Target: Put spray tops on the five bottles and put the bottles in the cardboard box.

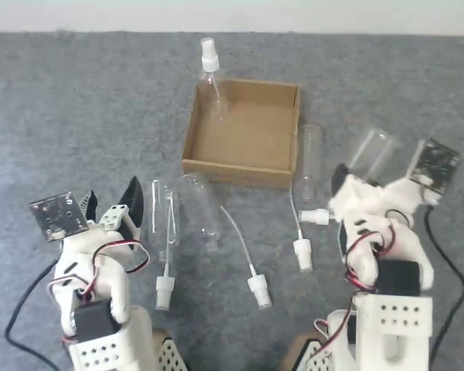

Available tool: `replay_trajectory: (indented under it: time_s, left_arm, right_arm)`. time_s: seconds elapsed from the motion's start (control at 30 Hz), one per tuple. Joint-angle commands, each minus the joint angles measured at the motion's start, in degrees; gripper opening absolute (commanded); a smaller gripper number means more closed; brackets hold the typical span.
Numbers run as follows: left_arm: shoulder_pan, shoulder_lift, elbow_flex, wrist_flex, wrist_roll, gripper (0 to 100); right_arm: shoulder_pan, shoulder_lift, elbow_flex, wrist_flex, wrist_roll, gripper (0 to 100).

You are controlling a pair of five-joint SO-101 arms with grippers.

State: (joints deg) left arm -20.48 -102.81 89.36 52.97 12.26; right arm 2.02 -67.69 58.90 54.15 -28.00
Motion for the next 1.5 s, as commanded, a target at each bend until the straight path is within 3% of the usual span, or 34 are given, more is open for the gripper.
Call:
replay_trajectory:
  time_s: [0.0, 0.5, 1.2, 1.27, 1.47]
  left_arm:
    - [-0.35, 0.62, -0.22, -0.53, -1.05, 27]
    - [-0.35, 0.62, 0.13, -0.53, -1.14, 27]
    - [-0.35, 0.62, 0.22, -0.53, -1.14, 27]
    - [-0.35, 0.62, 0.22, -0.53, -1.14, 27]
    - [-0.35, 0.62, 0.22, -0.53, -1.14, 27]
  right_arm:
    - [4.79, -0.92, -0.62, -0.66, -3.69, 2.7]
    - [10.51, 15.25, -1.05, -0.75, -15.91, 2.6]
    - [13.67, 41.01, -9.14, -0.66, -21.36, 3.3]
    - [13.41, 42.95, -10.02, -0.66, -21.36, 6.1]
    - [12.70, 44.09, -11.96, 3.12, -21.36, 30.7]
